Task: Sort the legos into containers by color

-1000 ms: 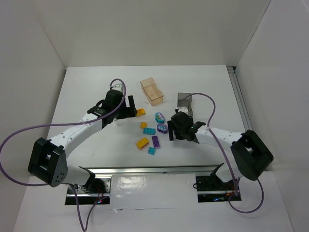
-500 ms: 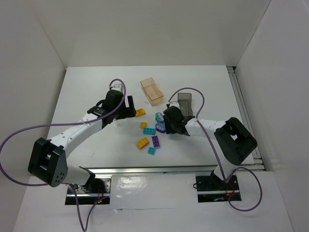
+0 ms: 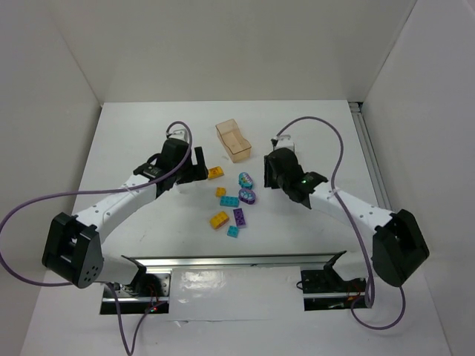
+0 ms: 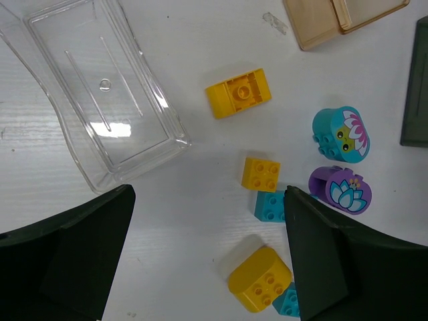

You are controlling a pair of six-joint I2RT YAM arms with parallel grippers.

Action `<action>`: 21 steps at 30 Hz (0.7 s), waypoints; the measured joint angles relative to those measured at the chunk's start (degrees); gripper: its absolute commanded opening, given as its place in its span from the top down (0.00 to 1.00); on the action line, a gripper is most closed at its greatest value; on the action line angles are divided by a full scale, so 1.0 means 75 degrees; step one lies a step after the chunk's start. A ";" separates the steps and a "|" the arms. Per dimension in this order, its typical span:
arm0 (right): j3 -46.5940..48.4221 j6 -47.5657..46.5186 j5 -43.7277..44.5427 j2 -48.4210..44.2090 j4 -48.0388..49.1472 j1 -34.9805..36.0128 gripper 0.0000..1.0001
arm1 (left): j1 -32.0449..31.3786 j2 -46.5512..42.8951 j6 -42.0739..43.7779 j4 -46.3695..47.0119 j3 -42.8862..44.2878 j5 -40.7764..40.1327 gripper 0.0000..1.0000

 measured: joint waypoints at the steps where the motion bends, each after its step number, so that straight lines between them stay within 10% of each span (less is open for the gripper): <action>1: 0.0166 0.0009 0.0047 -0.0102 -0.0012 -0.0143 0.63 | -0.0006 -0.0023 0.0000 -0.0003 0.0000 0.0006 0.00; 9: 0.1501 0.0052 0.0181 0.1026 -0.0093 -0.1457 0.62 | -0.0134 -0.0163 0.0012 -0.0003 0.0000 0.0012 0.00; 15: 0.2122 0.0017 0.0169 0.2119 -0.0344 -0.1789 0.25 | -0.0166 -0.0221 0.0117 -0.0003 0.0000 0.0055 0.00; 21: 0.2422 -0.0006 0.0172 0.2081 -0.0504 -0.1801 0.24 | -0.0676 -0.0189 0.0239 -0.0149 0.0000 0.0166 0.05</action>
